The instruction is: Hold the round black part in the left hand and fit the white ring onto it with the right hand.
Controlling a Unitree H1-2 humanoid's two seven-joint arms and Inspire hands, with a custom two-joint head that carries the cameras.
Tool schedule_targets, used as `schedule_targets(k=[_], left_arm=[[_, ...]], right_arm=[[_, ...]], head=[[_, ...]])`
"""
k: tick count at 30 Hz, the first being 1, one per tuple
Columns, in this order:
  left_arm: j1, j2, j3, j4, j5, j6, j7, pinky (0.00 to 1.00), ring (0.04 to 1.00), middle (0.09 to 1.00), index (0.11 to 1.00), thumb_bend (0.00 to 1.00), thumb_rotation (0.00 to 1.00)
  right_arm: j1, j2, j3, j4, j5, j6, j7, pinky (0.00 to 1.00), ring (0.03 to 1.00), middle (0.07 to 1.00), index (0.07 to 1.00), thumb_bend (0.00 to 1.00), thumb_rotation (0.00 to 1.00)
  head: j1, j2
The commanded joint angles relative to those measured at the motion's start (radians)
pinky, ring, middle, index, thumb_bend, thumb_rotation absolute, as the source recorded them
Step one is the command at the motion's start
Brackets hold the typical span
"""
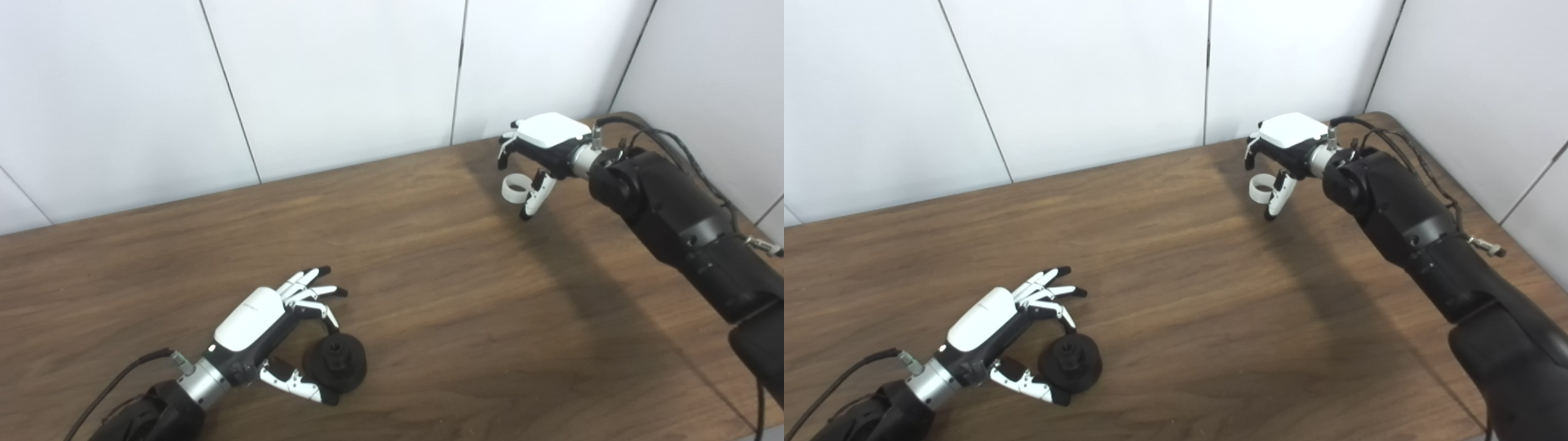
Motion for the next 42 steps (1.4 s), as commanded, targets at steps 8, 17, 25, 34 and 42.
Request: schedule_targets(k=[8, 17, 25, 34, 42], left_arm=[[0.022, 0.035, 0.002, -0.018, 0.027, 0.013, -0.044, 1.0, 1.0, 0.862, 0.48, 0.52, 0.06], [0.039, 0.039, 0.024, -0.048, 0.022, 0.013, -0.069, 1.0, 1.0, 0.863, 0.48, 0.52, 0.06], [0.05, 0.038, 0.038, -0.062, 0.022, 0.013, -0.083, 1.0, 1.0, 0.861, 0.48, 0.52, 0.06], [0.06, 0.042, 0.046, -0.074, 0.024, 0.013, -0.089, 1.0, 1.0, 0.863, 0.48, 0.52, 0.06], [0.071, 0.045, 0.06, -0.088, 0.024, 0.013, -0.097, 1.0, 1.0, 0.864, 0.48, 0.52, 0.06]], right_arm=[[-0.045, -0.021, -0.014, 0.002, -0.003, -0.01, -0.041, 1.0, 1.0, 0.918, 0.694, 0.96, 0.24], [-0.051, -0.03, -0.012, 0.007, -0.004, -0.003, -0.024, 1.0, 1.0, 0.922, 0.702, 0.96, 0.25], [-0.056, -0.04, -0.01, 0.01, -0.003, 0.003, -0.008, 1.0, 1.0, 0.915, 0.711, 0.97, 0.25], [-0.065, -0.041, -0.008, 0.018, -0.009, 0.016, 0.012, 1.0, 1.0, 0.921, 0.718, 0.98, 0.26], [-0.066, -0.044, -0.011, 0.026, -0.017, 0.029, 0.022, 1.0, 1.0, 0.926, 0.721, 0.97, 0.26]], head=[[0.006, 0.001], [0.004, 0.008], [-0.002, 0.007], [-0.007, 0.004], [-0.007, 0.003]])
